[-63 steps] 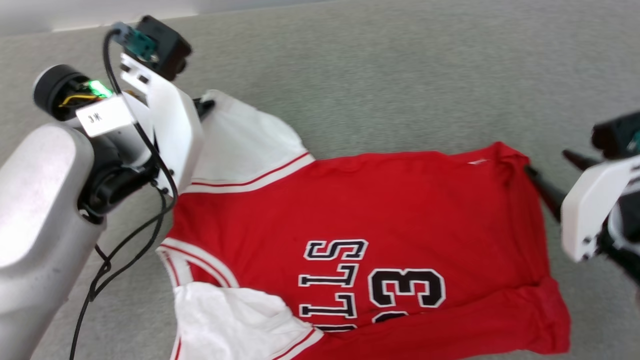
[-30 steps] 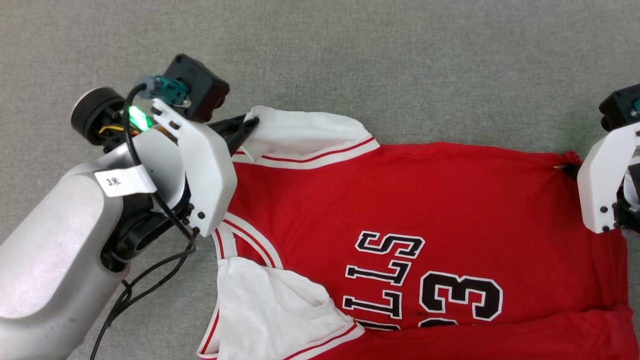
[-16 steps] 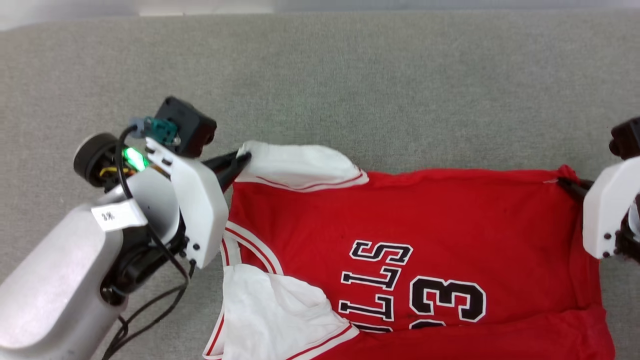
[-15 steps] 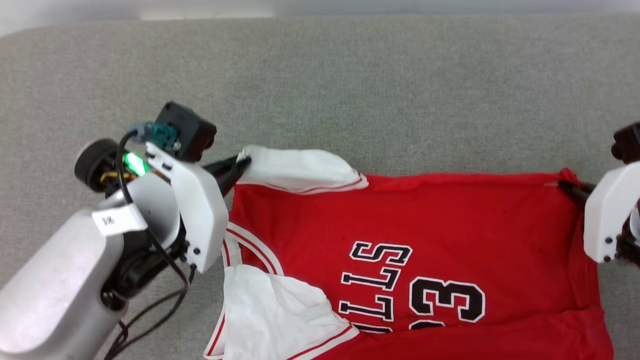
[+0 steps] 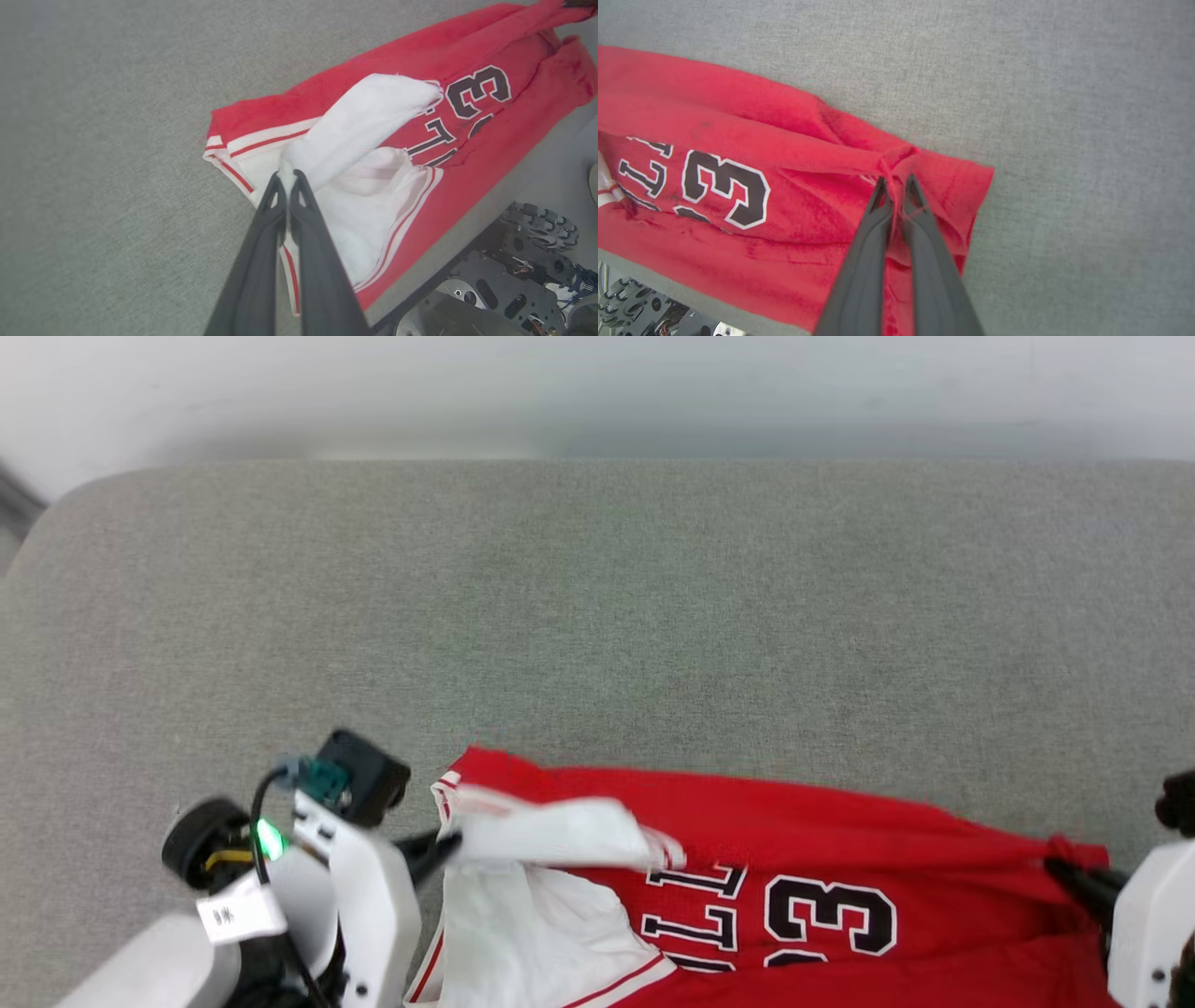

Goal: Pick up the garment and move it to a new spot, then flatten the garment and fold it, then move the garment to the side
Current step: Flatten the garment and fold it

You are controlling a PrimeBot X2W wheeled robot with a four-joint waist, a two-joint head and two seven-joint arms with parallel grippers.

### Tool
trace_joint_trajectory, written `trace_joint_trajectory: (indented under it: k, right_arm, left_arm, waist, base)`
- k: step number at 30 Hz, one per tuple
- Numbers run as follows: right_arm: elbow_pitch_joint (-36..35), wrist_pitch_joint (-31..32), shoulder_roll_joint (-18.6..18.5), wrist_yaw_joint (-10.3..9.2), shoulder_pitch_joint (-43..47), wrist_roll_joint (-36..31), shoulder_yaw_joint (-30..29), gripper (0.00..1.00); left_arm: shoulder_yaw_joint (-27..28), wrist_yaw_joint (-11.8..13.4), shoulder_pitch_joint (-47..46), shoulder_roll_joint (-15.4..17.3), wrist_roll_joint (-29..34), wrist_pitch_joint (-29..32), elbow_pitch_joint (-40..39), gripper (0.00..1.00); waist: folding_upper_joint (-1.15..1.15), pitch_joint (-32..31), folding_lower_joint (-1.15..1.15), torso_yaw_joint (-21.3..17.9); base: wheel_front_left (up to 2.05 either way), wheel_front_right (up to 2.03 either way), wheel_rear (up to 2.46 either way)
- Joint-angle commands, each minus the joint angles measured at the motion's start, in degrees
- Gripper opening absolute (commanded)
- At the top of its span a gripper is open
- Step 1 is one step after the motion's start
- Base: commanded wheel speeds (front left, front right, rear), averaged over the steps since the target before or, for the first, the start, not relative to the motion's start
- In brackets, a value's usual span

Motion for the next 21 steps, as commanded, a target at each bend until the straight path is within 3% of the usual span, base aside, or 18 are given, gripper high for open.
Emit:
trace_joint_trajectory:
  k: [1,10,21]
  right_arm:
    - [-0.44,-0.2,-0.4,-0.02,2.1,0.49,-0.47,0.0]
    - [0.77,-1.42,-4.39,-0.03,7.56,1.08,2.8,0.0]
    - [4.86,-5.54,-8.02,-0.03,5.57,1.83,9.18,0.0]
  left_arm:
    - [-0.24,0.53,2.32,0.82,-0.4,0.16,-0.54,0.0]
    - [-2.72,0.43,8.52,2.83,-0.85,0.32,0.58,0.0]
    - [-6.21,-1.75,9.87,0.84,-0.23,-0.26,5.86,0.0]
  waist:
    - [0.0,-0.62,0.01,0.26]
    - [0.0,-1.5,0.01,0.57]
    - [0.0,-1.23,0.01,0.36]
  base:
    - [0.0,0.0,0.0]
    - [0.0,0.0,0.0]
    - [0.0,0.0,0.0]
